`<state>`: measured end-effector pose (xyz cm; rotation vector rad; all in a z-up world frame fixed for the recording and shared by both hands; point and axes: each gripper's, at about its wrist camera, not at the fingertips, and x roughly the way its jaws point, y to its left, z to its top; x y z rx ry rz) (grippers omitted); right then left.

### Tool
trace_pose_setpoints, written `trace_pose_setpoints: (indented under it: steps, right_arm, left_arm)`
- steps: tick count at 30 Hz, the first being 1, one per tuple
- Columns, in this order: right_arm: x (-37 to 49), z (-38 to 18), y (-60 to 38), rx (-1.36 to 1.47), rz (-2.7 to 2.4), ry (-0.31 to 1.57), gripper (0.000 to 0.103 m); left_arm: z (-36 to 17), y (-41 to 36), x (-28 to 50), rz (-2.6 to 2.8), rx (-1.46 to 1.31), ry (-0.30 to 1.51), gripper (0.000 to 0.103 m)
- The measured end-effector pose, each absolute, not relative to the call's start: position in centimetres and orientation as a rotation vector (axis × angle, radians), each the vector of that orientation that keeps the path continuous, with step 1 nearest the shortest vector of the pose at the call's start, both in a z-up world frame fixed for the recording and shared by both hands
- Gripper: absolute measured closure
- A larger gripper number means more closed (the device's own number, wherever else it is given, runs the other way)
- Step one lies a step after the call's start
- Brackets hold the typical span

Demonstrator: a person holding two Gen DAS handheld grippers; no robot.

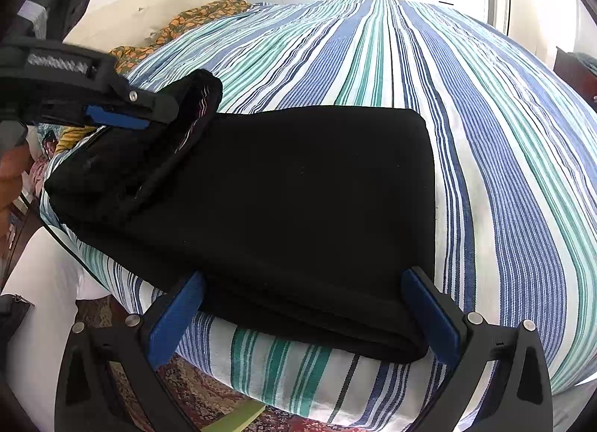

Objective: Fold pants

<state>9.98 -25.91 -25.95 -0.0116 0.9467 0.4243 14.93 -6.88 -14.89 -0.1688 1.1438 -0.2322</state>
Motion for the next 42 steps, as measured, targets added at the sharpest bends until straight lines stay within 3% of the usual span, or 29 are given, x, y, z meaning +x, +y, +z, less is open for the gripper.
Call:
trace_pose_setpoints:
  steps: [3,7,10,12,16,20,22,24,25,26,34,42]
  right_arm:
    - [10.0,-25.9,-25.9,-0.018,0.423,0.947,0.0]
    - [10.0,-25.8,-25.8,-0.022,0.424,0.945,0.0]
    - [9.9,-25.8,-25.8,-0.027,0.43,0.932,0.0]
    - [9.8,-25.7,-25.7,-0.03,0.433,0.933,0.0]
    - [10.4,-23.6,-26.3,-0.013,0.447,0.97,0.0]
    - [11.3,-19.1,-27.4,0.347,0.751,0.917,0.0]
    - [13.5,-18.7,-26.6,0.589,0.943,0.985,0.001]
    - [16.2,-19.5,-24.3,0.724,1.067,1.093,0.013]
    - [17.4,-20.2,-23.0,0.751,1.112,1.14,0.028]
    - [18.4,-21.0,-21.7,0.749,1.139,1.193,0.033]
    - [20.7,-25.3,-17.0,0.486,1.047,1.406,0.043]
    - [21.3,-27.5,-16.7,0.543,1.078,1.507,0.044]
  left_arm:
    - [-11.5,-3.1,13.8,-0.189,-0.211,1.048,0.043]
    - [-9.9,4.3,12.6,0.024,-0.21,0.955,0.042]
    - [-13.2,7.6,12.5,0.127,-0.191,1.01,0.05]
    - [-17.0,7.2,12.3,0.107,-0.176,1.106,0.069]
    - [-20.2,5.3,11.0,0.088,-0.123,1.11,0.07]
    - [-20.2,7.2,11.3,0.063,-0.227,1.108,0.069]
    - [-20.4,7.3,11.5,0.056,-0.247,1.11,0.068]
    - [-20.4,7.3,11.3,0.056,-0.245,1.105,0.068]
    - [-20.3,7.1,11.3,0.061,-0.239,1.101,0.068]
    - [-20.3,6.7,11.1,0.065,-0.234,1.098,0.068]
    - [-20.4,6.8,10.9,0.061,-0.252,1.095,0.068]
    - [-20.6,6.8,11.0,0.064,-0.254,1.094,0.068]
